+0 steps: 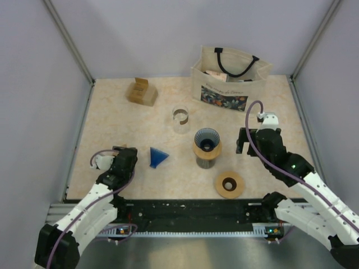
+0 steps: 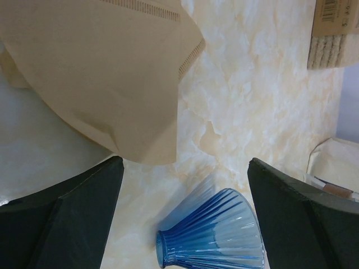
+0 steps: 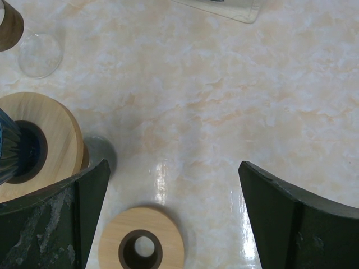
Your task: Place the coffee filter in the dripper
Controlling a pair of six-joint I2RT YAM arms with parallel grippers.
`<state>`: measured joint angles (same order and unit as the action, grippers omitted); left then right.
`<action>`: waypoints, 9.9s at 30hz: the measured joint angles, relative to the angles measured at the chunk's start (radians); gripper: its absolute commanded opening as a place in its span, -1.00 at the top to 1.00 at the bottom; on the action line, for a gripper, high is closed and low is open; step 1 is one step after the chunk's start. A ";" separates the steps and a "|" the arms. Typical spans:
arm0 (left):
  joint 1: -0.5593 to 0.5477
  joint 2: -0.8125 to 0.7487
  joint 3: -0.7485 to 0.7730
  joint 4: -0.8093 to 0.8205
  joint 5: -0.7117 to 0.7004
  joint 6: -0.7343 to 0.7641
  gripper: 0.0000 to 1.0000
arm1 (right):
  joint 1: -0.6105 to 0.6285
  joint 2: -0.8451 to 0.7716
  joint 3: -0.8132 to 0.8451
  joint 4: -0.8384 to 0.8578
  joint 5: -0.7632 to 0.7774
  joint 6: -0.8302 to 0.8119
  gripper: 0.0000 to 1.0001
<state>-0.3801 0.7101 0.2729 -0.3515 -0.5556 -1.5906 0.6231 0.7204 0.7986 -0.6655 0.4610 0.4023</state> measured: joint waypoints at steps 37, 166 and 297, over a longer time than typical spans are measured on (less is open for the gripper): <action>0.000 0.071 -0.056 0.067 -0.119 -0.039 0.16 | 0.000 0.003 0.000 0.000 0.006 -0.002 -0.97; -0.584 0.727 1.225 -0.555 0.716 2.796 1.00 | -0.005 0.614 0.616 -0.272 -0.530 -0.161 1.00; -0.347 0.643 0.872 0.051 0.817 1.169 0.56 | -0.018 0.452 0.353 -0.010 -0.570 -0.242 0.66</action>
<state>-0.7269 1.3533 1.1450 -0.3000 0.2615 -0.4213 0.6052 1.1725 1.1519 -0.6758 -0.1093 0.1600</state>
